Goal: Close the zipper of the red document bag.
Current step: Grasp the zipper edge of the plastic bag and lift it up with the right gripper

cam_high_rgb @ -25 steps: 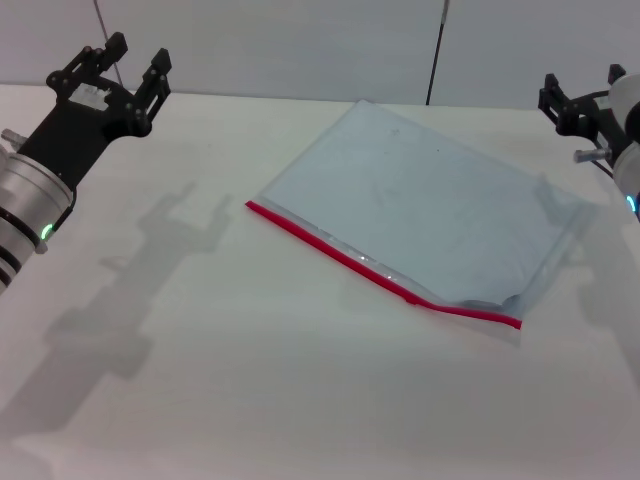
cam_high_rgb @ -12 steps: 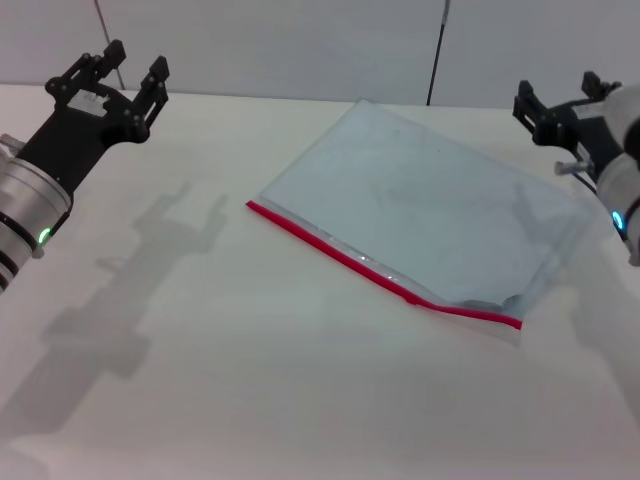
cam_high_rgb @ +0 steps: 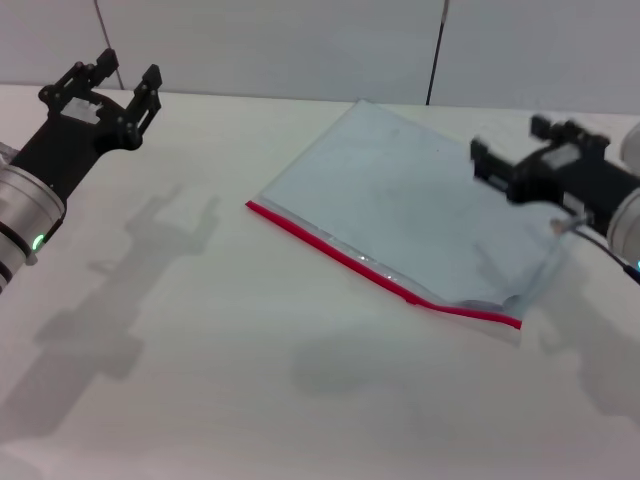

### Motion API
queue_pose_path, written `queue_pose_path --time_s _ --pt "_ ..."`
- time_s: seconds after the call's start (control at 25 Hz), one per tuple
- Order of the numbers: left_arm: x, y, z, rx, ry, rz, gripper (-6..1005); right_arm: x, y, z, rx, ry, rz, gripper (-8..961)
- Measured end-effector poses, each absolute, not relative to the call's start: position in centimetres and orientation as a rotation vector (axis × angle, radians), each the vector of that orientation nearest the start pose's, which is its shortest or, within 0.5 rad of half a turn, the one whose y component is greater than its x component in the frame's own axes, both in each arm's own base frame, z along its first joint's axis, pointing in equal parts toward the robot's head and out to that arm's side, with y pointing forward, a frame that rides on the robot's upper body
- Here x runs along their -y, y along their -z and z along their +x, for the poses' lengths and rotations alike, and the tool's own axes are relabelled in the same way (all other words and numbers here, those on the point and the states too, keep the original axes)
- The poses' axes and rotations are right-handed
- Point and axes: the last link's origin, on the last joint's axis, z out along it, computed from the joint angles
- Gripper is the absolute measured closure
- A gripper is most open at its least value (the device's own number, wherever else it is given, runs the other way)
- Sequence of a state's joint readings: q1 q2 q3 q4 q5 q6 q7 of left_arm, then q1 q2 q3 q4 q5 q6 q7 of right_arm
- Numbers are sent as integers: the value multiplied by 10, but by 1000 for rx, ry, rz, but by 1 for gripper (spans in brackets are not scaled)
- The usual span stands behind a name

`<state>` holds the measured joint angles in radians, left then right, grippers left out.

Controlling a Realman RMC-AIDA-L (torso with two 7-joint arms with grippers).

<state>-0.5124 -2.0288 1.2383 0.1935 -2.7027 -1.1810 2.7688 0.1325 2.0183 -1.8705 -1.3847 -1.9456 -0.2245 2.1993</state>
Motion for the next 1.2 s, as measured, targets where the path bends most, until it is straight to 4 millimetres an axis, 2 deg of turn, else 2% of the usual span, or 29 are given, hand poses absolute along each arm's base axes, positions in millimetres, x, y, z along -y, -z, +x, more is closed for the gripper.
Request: queue_pose_path --time_s 0.32,0.52,0.8,1.2 --pt "-373 -25 -299 331 783 -1772 456 -327 18 209 -490 -266 -2422 165" --pt "-373 -25 -299 330 783 -1774 457 -318 13 216 -438 -198 -2558 163" --pt "-372 -25 -299 332 783 -1773 456 -315 22 228 -344 32 -2642 160" --pt "-373 -25 -299 332 782 -1773 456 -319 31 233 -300 164 -2653 158"
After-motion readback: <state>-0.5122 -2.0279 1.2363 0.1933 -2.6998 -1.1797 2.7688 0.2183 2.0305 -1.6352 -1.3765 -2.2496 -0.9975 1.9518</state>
